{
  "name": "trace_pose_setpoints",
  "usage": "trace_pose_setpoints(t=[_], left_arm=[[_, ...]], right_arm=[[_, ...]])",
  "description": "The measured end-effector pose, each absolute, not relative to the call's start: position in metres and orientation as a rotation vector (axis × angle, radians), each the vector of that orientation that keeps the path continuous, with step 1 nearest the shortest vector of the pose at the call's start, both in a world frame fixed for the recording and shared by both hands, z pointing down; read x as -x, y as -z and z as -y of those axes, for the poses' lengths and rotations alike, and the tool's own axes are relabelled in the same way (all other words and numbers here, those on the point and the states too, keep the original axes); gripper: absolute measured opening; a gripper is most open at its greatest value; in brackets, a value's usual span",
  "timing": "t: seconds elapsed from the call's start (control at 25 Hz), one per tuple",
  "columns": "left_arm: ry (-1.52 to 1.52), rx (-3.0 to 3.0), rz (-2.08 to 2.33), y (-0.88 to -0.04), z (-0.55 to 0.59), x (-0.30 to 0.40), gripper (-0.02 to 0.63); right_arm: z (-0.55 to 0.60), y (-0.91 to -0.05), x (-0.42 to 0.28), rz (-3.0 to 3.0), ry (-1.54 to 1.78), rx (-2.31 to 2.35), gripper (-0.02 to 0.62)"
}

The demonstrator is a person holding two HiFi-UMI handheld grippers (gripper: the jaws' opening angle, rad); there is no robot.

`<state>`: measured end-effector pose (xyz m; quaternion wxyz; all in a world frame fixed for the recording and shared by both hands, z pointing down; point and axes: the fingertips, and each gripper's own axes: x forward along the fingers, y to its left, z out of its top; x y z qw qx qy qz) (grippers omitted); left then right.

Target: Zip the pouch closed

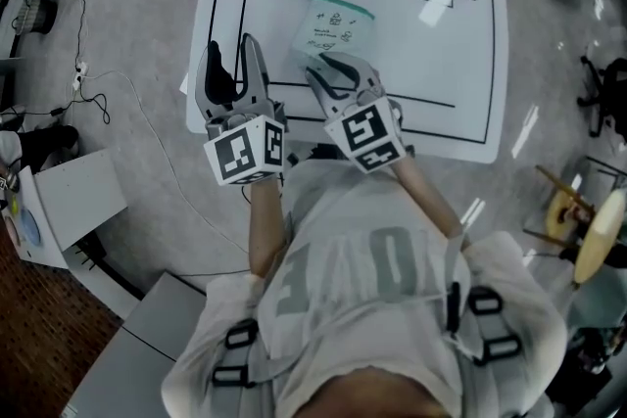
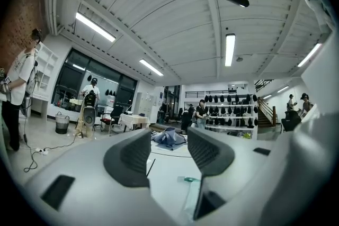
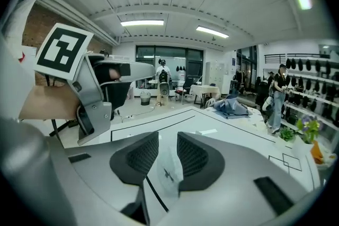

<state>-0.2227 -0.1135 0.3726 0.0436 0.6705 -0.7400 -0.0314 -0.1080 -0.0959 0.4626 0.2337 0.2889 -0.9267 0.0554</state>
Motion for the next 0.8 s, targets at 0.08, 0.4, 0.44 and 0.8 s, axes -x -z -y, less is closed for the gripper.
trace_pose_setpoints(t=[0.08, 0.4, 0.44, 0.8], left_arm=[[0.1, -2.061, 2.261, -0.371, 0.115, 0.22, 0.196], [0.051, -2.239, 1.964, -0.381, 0.145, 0.175, 0.196], [0.037, -2.256, 1.917, -0.385, 0.15, 0.171, 0.196], [-0.786, -2.475, 1.752, -0.442, 0.225, 0.168, 0.216]], right_arm=[[0.104, -0.454, 0.103, 2.562, -0.159, -0.83, 0.083], [0.142, -0.418, 0.059, 2.599, -0.148, -1.053, 0.084], [0.146, -0.414, 0.053, 2.599, -0.151, -1.08, 0.087], [0.163, -0.405, 0.021, 2.56, -0.107, -1.163, 0.101]])
